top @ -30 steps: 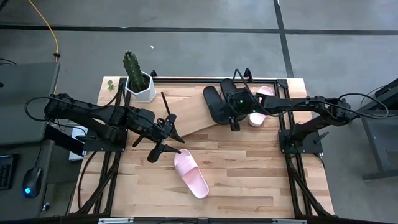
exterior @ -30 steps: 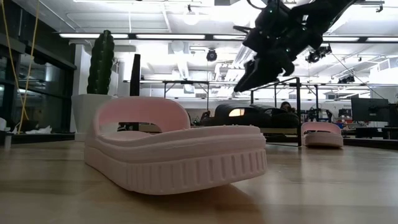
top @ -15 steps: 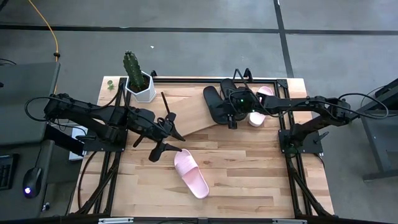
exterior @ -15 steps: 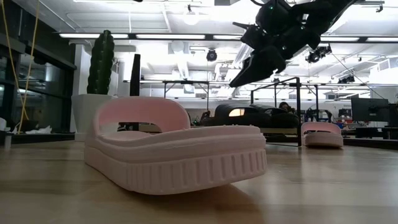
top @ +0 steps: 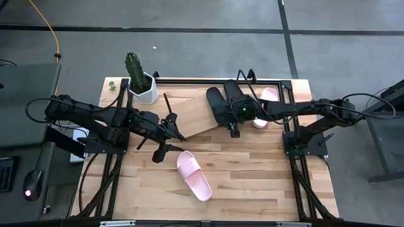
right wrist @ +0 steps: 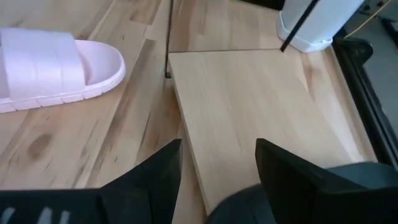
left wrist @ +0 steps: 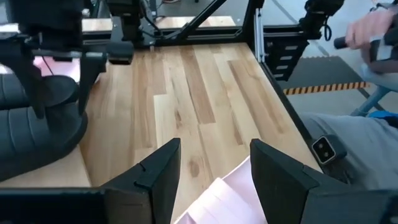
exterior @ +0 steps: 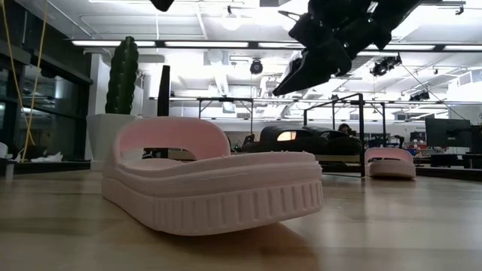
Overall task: Pick and place slides into the shelf
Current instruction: Put the top pink slide on the shelf
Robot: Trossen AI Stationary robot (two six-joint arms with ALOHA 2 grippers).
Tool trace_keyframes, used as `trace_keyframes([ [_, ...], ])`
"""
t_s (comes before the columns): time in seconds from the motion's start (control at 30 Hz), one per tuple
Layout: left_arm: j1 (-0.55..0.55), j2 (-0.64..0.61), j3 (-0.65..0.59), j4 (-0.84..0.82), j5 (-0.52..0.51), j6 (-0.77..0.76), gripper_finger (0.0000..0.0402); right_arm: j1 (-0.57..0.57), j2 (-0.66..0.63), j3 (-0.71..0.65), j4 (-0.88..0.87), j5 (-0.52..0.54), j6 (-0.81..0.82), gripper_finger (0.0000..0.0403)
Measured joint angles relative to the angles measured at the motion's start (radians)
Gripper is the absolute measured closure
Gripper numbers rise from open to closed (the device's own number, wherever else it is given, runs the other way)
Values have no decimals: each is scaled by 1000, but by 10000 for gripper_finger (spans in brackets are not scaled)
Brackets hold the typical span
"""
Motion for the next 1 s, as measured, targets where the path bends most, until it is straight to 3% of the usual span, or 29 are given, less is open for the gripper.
trace_keyframes([
  [0.3,0,89,0,-43,0,18,224,102,0,93,-243,264,101,210],
  [1.0,-9,154,0,-5,0,-71,224,309,0,113,-668,591,520,210],
])
